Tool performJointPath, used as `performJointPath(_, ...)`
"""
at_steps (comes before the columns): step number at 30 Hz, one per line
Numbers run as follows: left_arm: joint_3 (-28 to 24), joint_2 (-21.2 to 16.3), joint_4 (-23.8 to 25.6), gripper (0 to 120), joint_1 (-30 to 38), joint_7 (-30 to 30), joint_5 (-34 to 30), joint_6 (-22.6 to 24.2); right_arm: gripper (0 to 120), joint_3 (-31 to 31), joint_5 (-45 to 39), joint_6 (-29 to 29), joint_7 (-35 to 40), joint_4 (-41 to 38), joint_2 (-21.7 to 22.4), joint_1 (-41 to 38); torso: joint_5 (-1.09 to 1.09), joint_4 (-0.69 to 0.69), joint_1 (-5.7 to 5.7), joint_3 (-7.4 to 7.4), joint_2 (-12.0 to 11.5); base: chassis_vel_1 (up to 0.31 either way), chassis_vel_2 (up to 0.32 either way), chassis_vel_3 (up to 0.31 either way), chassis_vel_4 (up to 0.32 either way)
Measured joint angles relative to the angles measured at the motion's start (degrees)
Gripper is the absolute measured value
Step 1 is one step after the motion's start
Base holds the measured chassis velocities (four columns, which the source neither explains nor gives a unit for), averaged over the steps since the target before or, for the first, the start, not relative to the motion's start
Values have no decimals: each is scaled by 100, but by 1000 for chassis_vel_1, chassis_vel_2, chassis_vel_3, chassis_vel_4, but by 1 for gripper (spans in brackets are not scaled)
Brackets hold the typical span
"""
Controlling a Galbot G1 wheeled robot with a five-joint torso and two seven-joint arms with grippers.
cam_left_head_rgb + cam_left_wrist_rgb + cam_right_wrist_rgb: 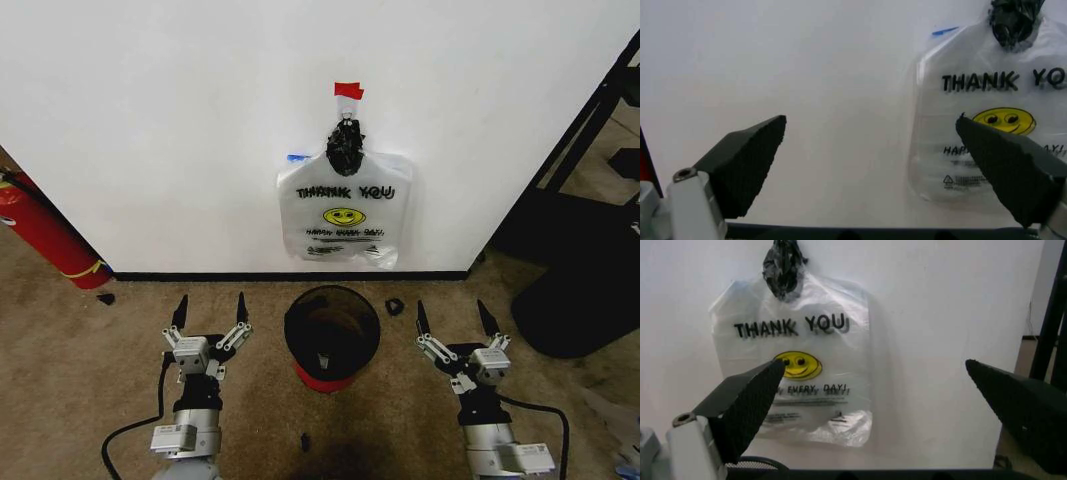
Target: Pick up the garbage bag from the wall and place it over the trash bin.
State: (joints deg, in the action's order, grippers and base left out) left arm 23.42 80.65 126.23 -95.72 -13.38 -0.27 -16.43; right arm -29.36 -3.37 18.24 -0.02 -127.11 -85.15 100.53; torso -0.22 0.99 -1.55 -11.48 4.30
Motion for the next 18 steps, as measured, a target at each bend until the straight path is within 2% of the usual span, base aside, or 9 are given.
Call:
performJointPath(11, 2, 2, -26, 100, 31, 13, -50, 9, 100, 29, -129, -156, 5, 197, 187, -367, 0, 0, 0, 0, 0, 0, 0, 0, 0)
performJointPath(18, 13, -3, -64, 100, 17, 17, -78, 7, 100, 136, -863, -561, 76, 57, 454, -757, 0, -1, 0, 0, 0, 0, 0, 0, 0)
